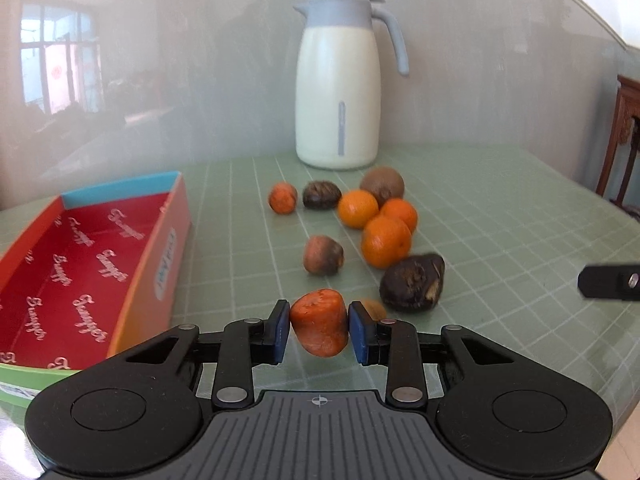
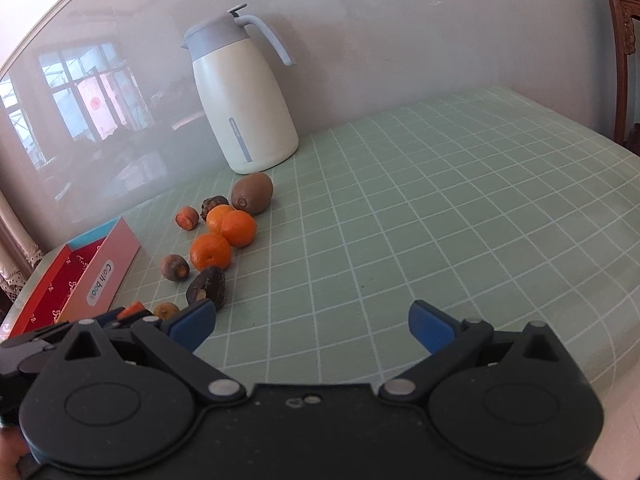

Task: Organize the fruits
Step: 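Close the left gripper on the orange carrot piece and lift it, then carry the carrot piece into the red box and open the left gripper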

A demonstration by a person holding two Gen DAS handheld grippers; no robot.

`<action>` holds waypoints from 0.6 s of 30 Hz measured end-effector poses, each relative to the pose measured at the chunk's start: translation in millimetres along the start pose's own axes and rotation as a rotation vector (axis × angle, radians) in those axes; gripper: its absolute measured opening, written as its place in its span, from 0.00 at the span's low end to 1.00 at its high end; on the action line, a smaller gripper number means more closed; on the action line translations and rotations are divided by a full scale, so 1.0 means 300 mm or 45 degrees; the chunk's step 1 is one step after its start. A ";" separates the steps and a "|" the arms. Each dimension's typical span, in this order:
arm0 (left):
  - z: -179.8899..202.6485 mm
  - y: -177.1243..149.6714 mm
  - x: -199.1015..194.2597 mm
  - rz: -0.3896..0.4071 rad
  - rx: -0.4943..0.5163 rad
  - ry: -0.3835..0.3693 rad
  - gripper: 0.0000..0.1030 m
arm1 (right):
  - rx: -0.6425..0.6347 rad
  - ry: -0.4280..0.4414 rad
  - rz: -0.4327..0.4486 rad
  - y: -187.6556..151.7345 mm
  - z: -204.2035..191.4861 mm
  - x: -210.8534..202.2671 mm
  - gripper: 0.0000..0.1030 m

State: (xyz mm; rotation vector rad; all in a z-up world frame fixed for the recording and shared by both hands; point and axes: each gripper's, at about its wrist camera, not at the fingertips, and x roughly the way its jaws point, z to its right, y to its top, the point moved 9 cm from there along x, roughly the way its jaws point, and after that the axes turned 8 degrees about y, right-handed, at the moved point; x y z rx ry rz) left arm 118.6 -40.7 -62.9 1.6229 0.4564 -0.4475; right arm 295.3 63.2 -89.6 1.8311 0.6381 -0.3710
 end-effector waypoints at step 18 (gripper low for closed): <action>-0.444 0.055 -0.087 0.134 -0.273 0.325 0.31 | -0.052 0.013 -0.059 -0.032 -0.117 0.093 1.00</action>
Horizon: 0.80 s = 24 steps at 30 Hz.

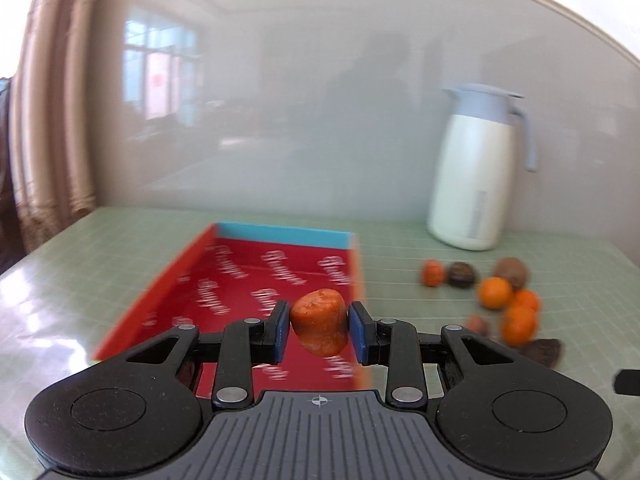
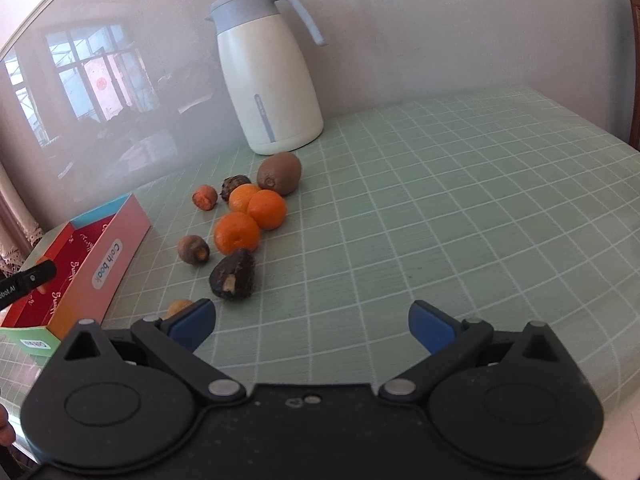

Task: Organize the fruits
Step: 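Carry the carrot piece into the red box and open the left gripper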

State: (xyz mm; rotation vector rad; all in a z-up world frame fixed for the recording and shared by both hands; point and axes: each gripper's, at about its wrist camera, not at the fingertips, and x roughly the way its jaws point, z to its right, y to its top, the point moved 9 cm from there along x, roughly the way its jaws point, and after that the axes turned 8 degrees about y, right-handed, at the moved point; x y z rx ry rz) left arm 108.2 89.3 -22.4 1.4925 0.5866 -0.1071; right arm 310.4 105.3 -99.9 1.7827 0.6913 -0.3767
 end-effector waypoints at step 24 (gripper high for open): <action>-0.246 -0.069 0.103 -0.172 -0.090 0.231 0.31 | -0.043 0.057 -0.022 -0.004 -0.116 0.059 1.00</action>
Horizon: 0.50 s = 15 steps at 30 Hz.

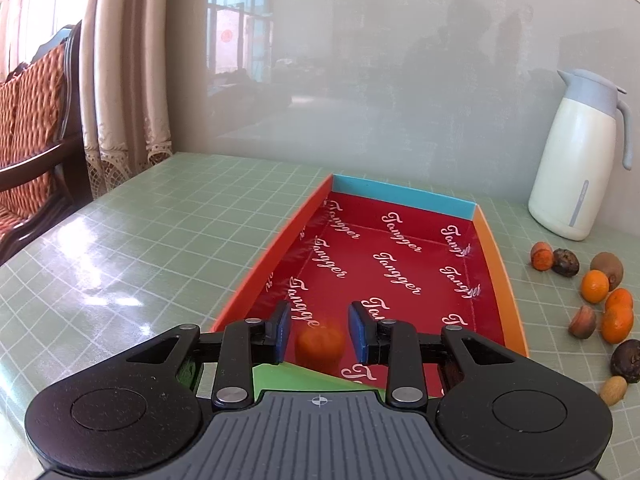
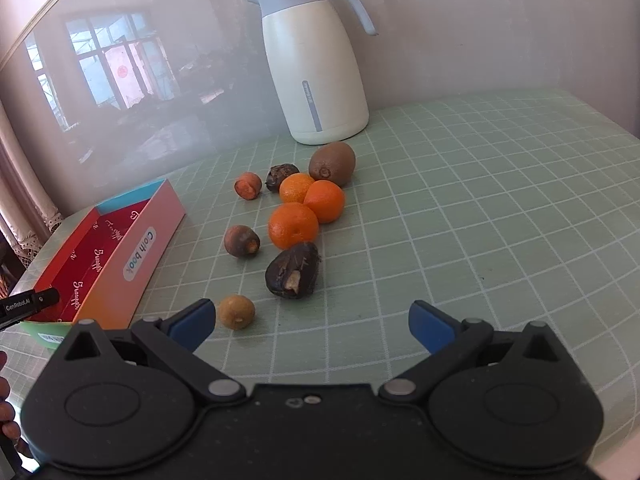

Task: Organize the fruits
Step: 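Carry the carrot piece into the red box and open the left gripper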

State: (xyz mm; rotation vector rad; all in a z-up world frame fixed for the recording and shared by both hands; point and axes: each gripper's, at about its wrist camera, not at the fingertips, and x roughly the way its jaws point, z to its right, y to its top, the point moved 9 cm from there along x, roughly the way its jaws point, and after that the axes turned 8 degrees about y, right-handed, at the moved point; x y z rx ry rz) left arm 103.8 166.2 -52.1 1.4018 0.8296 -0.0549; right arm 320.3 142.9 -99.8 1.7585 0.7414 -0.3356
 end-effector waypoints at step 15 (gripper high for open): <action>-0.072 0.021 -0.069 0.064 -0.086 0.010 0.57 | 0.006 -0.043 0.011 0.002 0.032 -0.007 1.00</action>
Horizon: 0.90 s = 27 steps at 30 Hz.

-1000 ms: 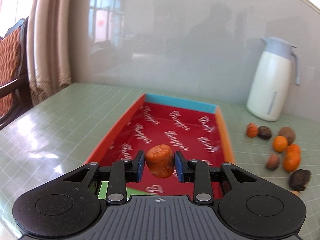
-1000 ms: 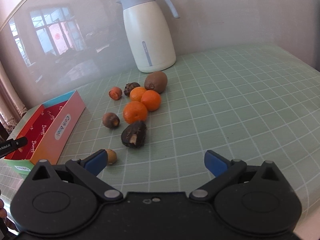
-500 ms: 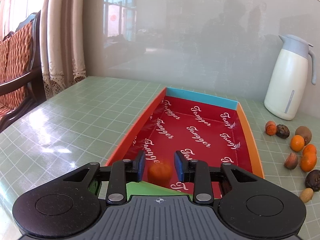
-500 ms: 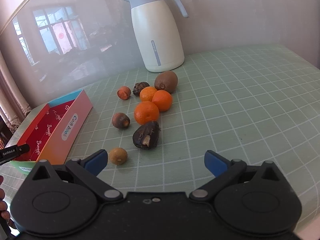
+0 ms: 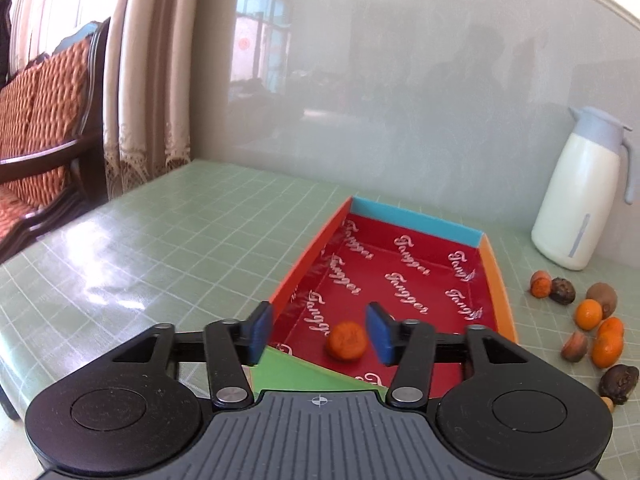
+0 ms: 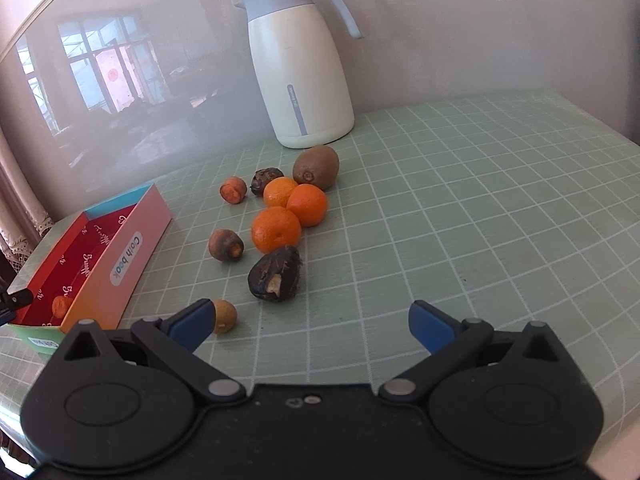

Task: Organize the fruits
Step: 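Carry the carrot piece into the red box and open the left gripper, then move the right tool to the dark dried fruit and close on it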

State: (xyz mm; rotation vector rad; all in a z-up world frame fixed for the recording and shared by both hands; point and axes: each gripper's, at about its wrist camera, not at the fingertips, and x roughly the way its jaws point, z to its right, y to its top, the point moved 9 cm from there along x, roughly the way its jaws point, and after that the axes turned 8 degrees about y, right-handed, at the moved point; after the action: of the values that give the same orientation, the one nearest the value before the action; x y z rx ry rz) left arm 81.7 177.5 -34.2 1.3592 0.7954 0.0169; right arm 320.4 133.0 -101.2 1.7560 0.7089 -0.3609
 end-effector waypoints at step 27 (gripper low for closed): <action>-0.117 -0.008 -0.136 0.093 0.001 -0.033 0.82 | -0.082 -0.132 0.048 0.062 -0.009 0.093 0.91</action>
State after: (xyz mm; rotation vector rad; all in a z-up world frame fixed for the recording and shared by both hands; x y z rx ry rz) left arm 32.3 188.7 -15.9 1.3864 0.7241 0.0563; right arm 353.2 140.2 -102.1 1.6752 0.6062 -0.3964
